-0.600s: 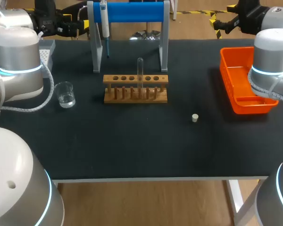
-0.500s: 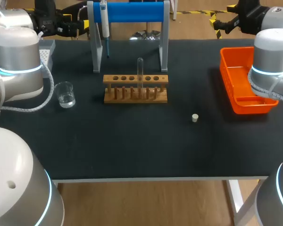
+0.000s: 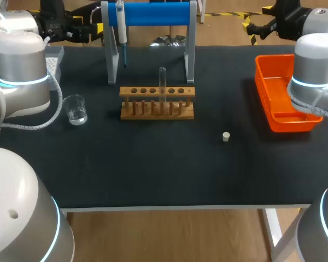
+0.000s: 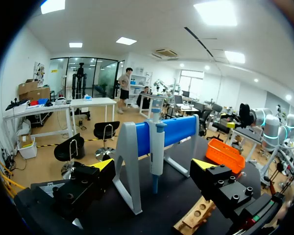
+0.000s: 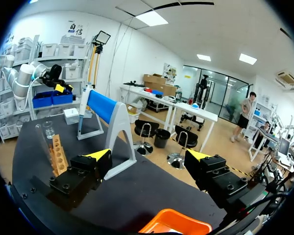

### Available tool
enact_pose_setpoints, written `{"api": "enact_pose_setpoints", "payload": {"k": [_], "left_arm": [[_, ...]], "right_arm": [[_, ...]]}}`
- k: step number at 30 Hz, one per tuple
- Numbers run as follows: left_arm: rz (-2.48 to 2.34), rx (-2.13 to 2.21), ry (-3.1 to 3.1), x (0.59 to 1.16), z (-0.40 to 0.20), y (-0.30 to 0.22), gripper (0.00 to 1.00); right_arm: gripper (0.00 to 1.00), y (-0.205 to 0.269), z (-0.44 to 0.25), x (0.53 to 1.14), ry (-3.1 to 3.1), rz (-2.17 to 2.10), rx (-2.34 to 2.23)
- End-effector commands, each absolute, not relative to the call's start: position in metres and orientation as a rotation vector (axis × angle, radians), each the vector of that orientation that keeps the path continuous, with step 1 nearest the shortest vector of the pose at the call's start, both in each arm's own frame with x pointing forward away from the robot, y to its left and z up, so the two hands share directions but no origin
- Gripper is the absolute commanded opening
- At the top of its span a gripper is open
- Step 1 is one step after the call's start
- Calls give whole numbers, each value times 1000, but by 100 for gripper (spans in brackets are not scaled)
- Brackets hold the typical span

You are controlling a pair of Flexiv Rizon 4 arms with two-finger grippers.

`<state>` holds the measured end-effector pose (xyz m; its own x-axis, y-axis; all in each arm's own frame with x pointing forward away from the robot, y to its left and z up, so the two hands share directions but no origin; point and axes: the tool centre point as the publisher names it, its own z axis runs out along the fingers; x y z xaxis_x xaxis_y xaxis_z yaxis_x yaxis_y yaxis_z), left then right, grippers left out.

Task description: Invert the test tube, pick up the pipette, mount the tip to pipette, aspirate from beaker and dispense into the tube, eject the tip, return the pipette, and cap with the stopper.

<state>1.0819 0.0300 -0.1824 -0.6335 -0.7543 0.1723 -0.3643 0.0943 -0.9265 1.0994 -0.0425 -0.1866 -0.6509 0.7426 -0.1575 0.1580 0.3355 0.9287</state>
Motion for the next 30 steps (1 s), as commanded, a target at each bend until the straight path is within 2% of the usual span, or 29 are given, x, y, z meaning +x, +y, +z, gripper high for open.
{"api": "enact_pose_setpoints", "payload": {"k": [1, 18, 30], "left_arm": [[-1552, -1102, 2031, 1082, -183, 30, 100], [-1552, -1102, 2031, 1082, -183, 30, 100], [-1552, -1102, 2031, 1082, -183, 30, 100]], "right_arm": [[100, -41, -187, 1071, 2045, 1361, 764], [100, 17, -215, 931, 2062, 1632, 649], [100, 46, -243, 884, 2089, 1678, 643]]}}
